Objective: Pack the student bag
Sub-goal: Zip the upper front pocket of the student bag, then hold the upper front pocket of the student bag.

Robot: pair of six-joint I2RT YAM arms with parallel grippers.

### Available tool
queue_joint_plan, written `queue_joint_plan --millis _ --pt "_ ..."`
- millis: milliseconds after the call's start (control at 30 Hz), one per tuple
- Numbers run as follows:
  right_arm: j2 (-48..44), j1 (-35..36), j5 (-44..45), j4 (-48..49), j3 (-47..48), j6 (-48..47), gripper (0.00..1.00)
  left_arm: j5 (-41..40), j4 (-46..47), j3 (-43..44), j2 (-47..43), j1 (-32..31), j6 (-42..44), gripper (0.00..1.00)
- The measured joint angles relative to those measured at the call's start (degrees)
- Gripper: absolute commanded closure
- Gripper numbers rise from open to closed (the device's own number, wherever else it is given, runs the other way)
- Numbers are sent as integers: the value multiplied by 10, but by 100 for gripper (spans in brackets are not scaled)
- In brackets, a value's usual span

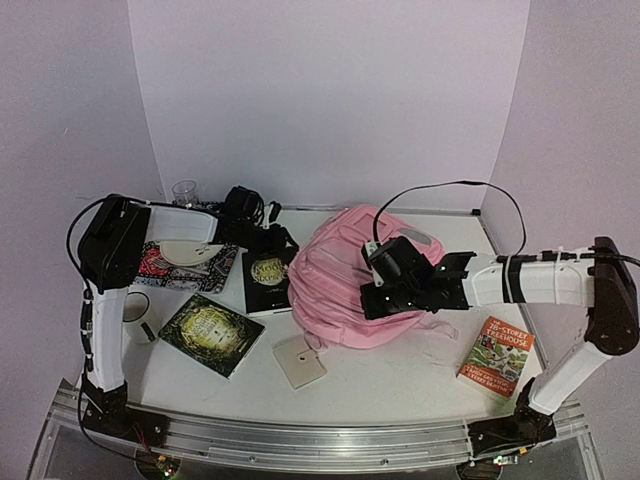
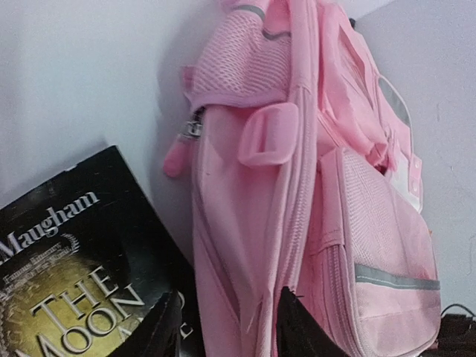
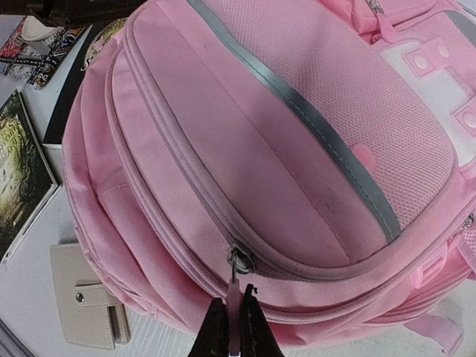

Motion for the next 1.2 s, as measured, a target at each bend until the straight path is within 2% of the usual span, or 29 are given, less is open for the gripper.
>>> queue_joint_plan --millis 167,333,567,833,933,1000,1100,1200 --pt "24 -1 -11 1 25 -5 100 -15 34 -106 -89 -4 -56 41" --pt "36 -1 -15 3 31 -10 100 -28 92 -195 -179 -51 -140 37" --pt "38 -1 -18 11 31 -12 100 -53 131 -203 -192 -126 -242 39" --pt "38 -1 -18 21 31 -14 100 -57 141 -182 -142 -142 -308 44" --pt "38 -1 -19 22 31 -15 100 -56 141 -166 -120 -150 -320 48" --pt "39 -1 -19 22 31 -17 100 -53 141 -153 -109 -155 -326 54" --pt "40 -1 -18 22 31 -22 100 -48 141 -135 -93 -160 -338 71" --pt "40 -2 -16 21 30 -27 100 -43 135 -127 -82 -159 -341 95"
